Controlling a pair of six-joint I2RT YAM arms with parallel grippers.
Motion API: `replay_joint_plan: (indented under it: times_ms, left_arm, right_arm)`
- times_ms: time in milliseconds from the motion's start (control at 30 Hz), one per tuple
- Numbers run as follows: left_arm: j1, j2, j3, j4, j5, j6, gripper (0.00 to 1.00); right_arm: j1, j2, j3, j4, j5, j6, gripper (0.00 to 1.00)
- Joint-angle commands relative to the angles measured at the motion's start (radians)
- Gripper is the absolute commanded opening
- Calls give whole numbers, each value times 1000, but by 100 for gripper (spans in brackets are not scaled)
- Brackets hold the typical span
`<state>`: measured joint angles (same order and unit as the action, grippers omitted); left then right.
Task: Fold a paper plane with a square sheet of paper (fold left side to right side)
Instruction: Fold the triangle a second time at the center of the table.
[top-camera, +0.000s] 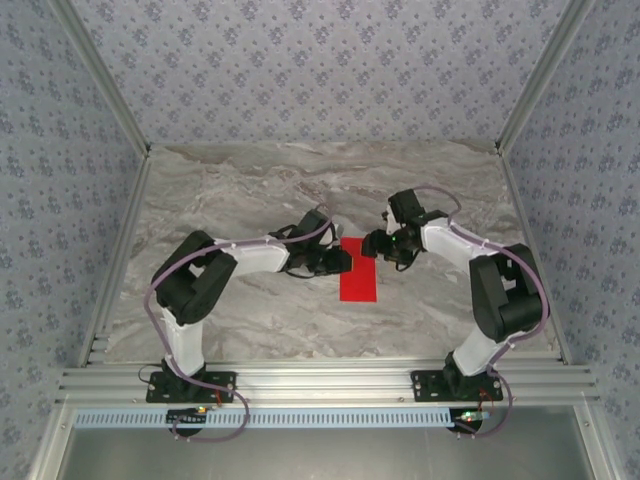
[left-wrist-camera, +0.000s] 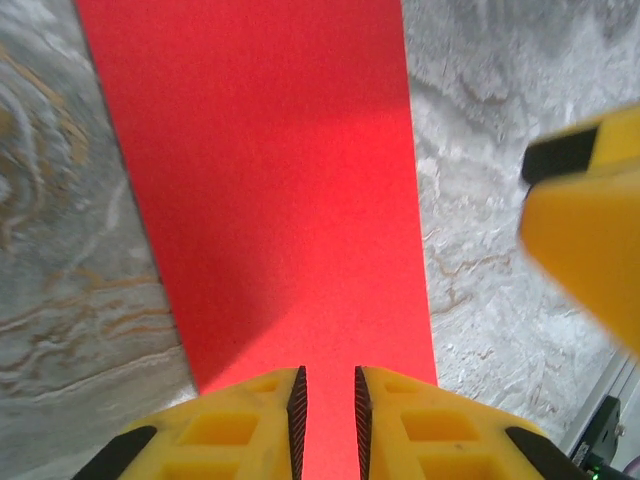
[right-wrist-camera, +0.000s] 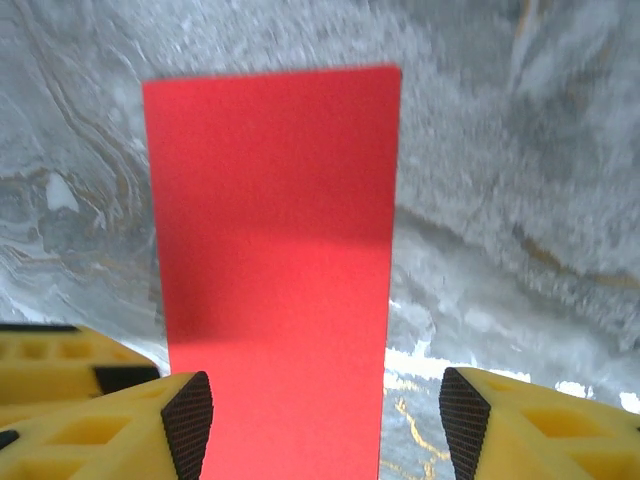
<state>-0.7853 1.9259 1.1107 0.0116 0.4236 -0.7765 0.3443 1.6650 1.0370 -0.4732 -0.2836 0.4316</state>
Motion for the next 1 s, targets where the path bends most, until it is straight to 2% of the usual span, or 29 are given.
replay_joint_plan:
  times_ms: [0,300,633,967]
  left_arm:
    - [-15,21,6,28,13,-20,21]
    - [-19,8,-13,0,-22,-20,19]
    - [-19,-56,-46,-10,-42,-10,24]
    - [-24,-11,-31,-30,-48,-5,22]
  right_arm:
    - [-4,62,81,-44,64,-46,66]
    - [5,187,218,-61,95,-58,71]
    - [7,36,44,-43,54,-19,75]
    - [27,32,35,-48,38,-17,76]
